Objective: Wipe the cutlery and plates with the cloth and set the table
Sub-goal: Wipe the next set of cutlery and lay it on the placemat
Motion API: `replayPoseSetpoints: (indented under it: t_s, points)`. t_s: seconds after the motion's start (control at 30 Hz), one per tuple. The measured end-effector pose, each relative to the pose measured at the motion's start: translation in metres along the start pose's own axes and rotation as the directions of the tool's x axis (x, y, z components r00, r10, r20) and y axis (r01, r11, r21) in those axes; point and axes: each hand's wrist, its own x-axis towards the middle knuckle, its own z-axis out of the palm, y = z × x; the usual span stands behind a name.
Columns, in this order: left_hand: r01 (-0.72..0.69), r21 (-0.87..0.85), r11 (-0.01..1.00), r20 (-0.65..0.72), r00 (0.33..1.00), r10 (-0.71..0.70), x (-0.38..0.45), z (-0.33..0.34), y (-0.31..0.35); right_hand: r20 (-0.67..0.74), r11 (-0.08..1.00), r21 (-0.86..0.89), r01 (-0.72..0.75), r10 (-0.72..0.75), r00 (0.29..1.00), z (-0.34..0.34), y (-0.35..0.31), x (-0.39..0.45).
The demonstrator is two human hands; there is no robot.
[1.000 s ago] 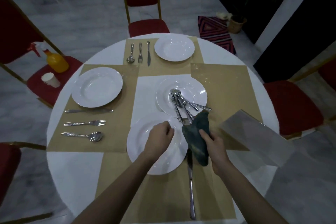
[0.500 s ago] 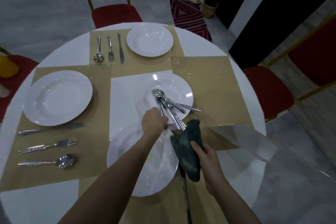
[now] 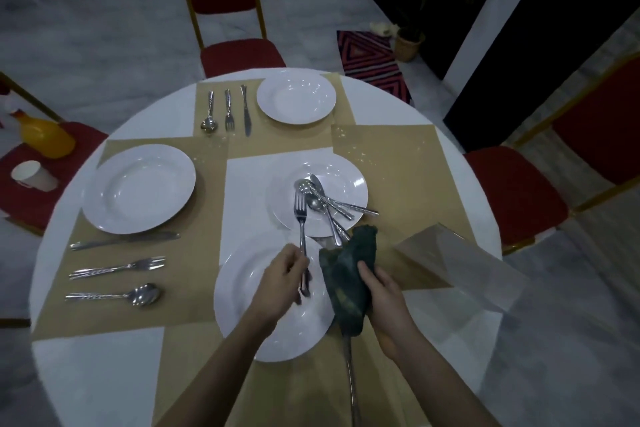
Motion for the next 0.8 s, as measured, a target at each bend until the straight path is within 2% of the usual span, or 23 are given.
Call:
replayPoseSetpoints:
  t_s: [0.1, 0.23, 0.33, 0.47, 0.6, 0.67, 0.8]
  points:
    - [-0.088, -0.103, 0.991, 0.058, 0.994, 0.094, -0.053, 0.017, 0.003, 0.122, 0.995, 0.102, -0.014, 0.001, 0.992, -0.001, 0.002, -0.013]
    - [-0.152, 0.019, 0.988, 0.029, 0.988, 0.151, -0.093, 0.046, -0.003, 0.168, 0.987, 0.163, 0.009, -0.037, 0.985, -0.011, 0.007, -0.031]
    - [-0.141, 0.077, 0.987, -0.021, 0.99, 0.143, -0.108, 0.063, -0.005, 0.2, 0.995, 0.095, 0.034, -0.052, 0.978, -0.016, 0.011, -0.048]
    - [-0.098, 0.061, 0.993, -0.015, 0.995, 0.099, -0.123, 0.079, -0.001, 0.098, 0.999, -0.009, 0.033, -0.032, 0.995, -0.02, 0.015, -0.064]
    - [-0.079, 0.058, 0.995, 0.009, 0.997, 0.079, -0.136, 0.077, 0.001, -0.088, 0.995, 0.085, -0.058, 0.065, 0.994, -0.015, 0.009, -0.057]
    - [-0.061, 0.011, 0.998, 0.05, 0.997, 0.06, -0.147, 0.075, 0.0, -0.174, 0.997, 0.075, -0.022, 0.035, 0.984, -0.017, 0.001, -0.051]
    - [-0.086, -0.005, 0.996, 0.01, 0.996, 0.086, -0.147, 0.063, 0.003, -0.054, 1.0, -0.01, 0.021, -0.022, 0.998, -0.013, -0.006, -0.056]
